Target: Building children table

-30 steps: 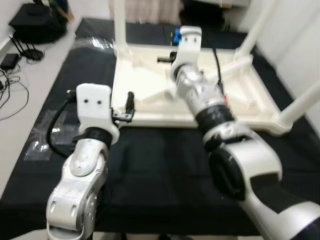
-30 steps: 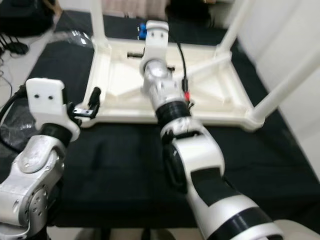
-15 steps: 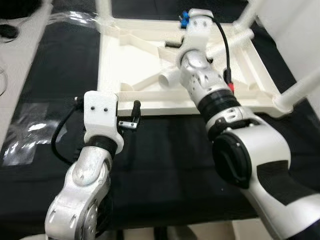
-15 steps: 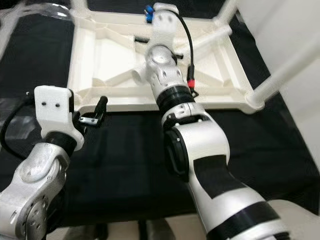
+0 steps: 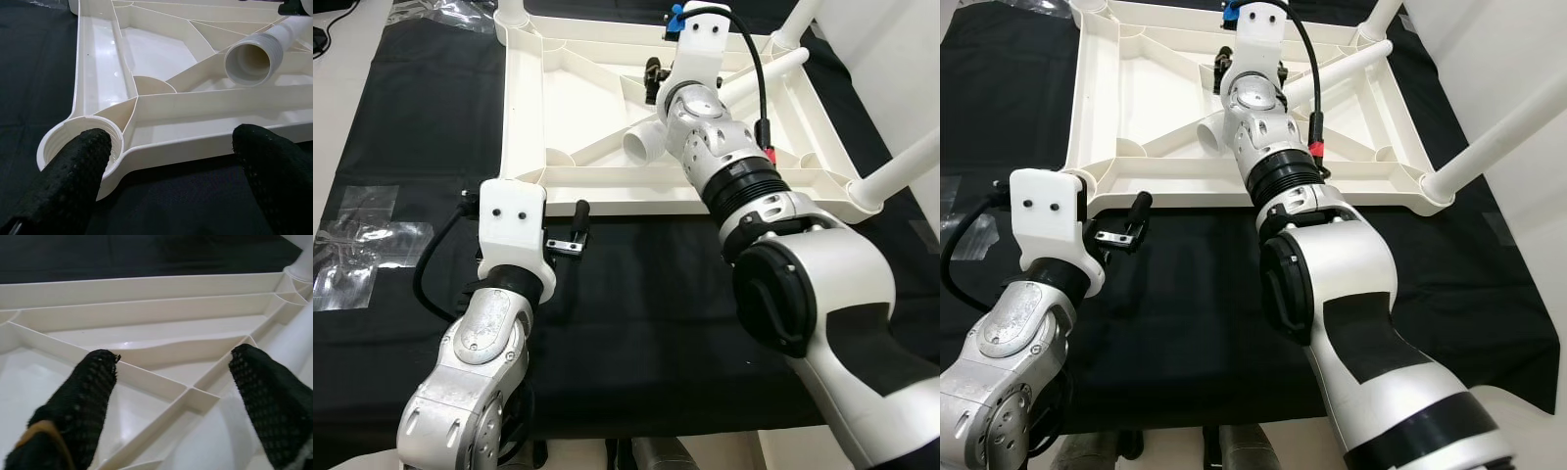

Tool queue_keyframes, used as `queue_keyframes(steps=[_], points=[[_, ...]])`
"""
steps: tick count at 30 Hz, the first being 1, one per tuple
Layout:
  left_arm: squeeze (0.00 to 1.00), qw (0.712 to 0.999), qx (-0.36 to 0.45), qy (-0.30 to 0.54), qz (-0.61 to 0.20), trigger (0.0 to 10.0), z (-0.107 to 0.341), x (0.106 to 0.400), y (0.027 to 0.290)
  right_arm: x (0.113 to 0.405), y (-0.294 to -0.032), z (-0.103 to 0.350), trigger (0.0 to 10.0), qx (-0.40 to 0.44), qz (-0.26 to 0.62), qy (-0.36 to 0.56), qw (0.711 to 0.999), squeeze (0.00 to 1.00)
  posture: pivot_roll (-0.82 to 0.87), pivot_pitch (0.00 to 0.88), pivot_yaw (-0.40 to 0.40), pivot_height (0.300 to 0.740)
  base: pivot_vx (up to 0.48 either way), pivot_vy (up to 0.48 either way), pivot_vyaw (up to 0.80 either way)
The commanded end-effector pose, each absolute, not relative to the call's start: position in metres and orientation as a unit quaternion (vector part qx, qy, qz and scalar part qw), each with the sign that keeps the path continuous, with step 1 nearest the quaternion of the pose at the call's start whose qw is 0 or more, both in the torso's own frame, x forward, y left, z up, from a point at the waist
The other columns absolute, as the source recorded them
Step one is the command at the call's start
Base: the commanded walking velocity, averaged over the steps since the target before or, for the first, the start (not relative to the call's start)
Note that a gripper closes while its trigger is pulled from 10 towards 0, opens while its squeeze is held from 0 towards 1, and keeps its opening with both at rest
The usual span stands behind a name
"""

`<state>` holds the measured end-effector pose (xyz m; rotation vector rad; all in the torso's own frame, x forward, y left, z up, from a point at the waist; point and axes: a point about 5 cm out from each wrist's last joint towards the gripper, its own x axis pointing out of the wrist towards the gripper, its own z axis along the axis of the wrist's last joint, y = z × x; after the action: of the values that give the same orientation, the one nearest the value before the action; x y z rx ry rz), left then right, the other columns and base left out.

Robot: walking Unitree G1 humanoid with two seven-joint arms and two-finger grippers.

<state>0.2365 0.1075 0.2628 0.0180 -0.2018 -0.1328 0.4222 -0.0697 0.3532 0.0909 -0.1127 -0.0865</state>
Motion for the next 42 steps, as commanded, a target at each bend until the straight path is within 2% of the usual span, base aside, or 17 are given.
queue_keyframes(steps=[1,3,7,8,9,10,12,14,15,17,23,31,32,38,39,42], points=[[0.0,0.992,0.007,-0.1,-0.07,10.0,0.263,0.234,0.106,0.422,-0.074,0.353,10.0,0.029,-0.078,-0.05,0.995,1.0,0.02,0.395,-0.214,0.74,0.0,0.0,0.0],[0.0,0.993,0.008,-0.1,-0.069,10.0,0.264,0.234,0.106,0.422,-0.081,0.353,10.0,0.012,-0.111,-0.04,0.993,1.0,0.01,0.394,-0.215,0.74,0.0,0.0,0.0],[0.0,0.993,0.008,-0.1,-0.069,10.0,0.264,0.234,0.106,0.422,-0.081,0.353,10.0,0.012,-0.111,-0.04,0.993,1.0,0.01,0.394,-0.215,0.74,0.0,0.0,0.0],[0.0,0.993,0.008,-0.1,-0.069,10.0,0.264,0.234,0.106,0.422,-0.084,0.353,10.0,0.008,-0.122,-0.035,0.992,0.37,0.01,0.394,-0.215,0.74,0.0,0.0,0.0],[0.0,0.993,0.008,-0.1,-0.069,10.0,0.264,0.234,0.106,0.422,-0.084,0.353,10.0,0.008,-0.122,-0.035,0.992,0.37,0.01,0.394,-0.215,0.74,0.0,0.0,0.0],[0.0,0.993,0.009,-0.099,-0.068,10.0,0.263,0.234,0.106,0.422,-0.088,0.35,10.0,0.013,-0.151,-0.014,0.988,0.0,0.01,0.392,-0.215,0.74,0.0,0.0,0.0],[0.0,0.993,0.009,-0.098,-0.066,10.0,0.263,0.234,0.106,0.421,-0.091,0.349,10.0,0.016,-0.172,0.001,0.985,0.0,0.01,0.392,-0.215,0.74,0.0,0.0,0.0],[0.0,0.993,0.009,-0.098,-0.065,10.0,0.263,0.234,0.106,0.42,-0.089,0.343,10.0,0.07,-0.177,0.05,0.98,0.0,0.01,0.396,-0.216,0.74,0.0,0.0,0.0],[0.0,0.993,0.009,-0.098,-0.065,10.0,0.263,0.234,0.106,0.42,-0.089,0.343,10.0,0.07,-0.177,0.05,0.98,0.0,0.01,0.396,-0.216,0.74,0.0,0.0,0.0],[0.0,0.993,0.01,-0.097,-0.063,10.0,0.263,0.233,0.106,0.418,-0.081,0.336,10.0,0.119,-0.166,0.095,0.974,0.0,0.01,0.396,-0.216,0.74,0.0,0.0,0.0],[0.0,0.993,0.01,-0.098,-0.059,10.0,0.264,0.233,0.108,0.416,-0.068,0.324,10.0,0.194,-0.14,0.167,0.957,0.0,0.01,0.398,-0.217,0.74,0.0,0.0,0.0],[0.0,0.994,0.009,-0.098,-0.056,10.0,0.264,0.233,0.108,0.412,-0.052,0.314,10.0,0.224,-0.116,0.215,0.943,0.0,0.01,0.402,-0.22,0.74,0.0,0.0,0.0],[0.0,0.994,0.01,-0.099,-0.054,10.0,0.264,0.233,0.109,0.41,-0.049,0.31,10.0,0.246,-0.111,0.238,0.933,0.0,0.0,0.402,-0.221,0.74,0.0,0.0,0.0],[0.0,0.994,0.01,-0.1,-0.052,10.0,0.265,0.233,0.11,0.41,-0.049,0.305,9.9,0.276,-0.105,0.254,0.921,0.0,0.0,0.402,-0.221,0.74,0.0,0.0,0.0],[0.0,0.994,0.011,-0.1,-0.051,10.0,0.265,0.233,0.111,0.413,-0.055,0.302,0.0,0.306,-0.105,0.253,0.912,0.0,0.01,0.403,-0.223,0.74,0.0,0.0,0.0],[0.0,0.994,0.012,-0.1,-0.049,10.0,0.265,0.233,0.111,0.414,-0.059,0.3,0.0,0.331,-0.109,0.249,0.903,0.0,0.01,0.403,-0.223,0.74,0.0,0.0,0.0]])
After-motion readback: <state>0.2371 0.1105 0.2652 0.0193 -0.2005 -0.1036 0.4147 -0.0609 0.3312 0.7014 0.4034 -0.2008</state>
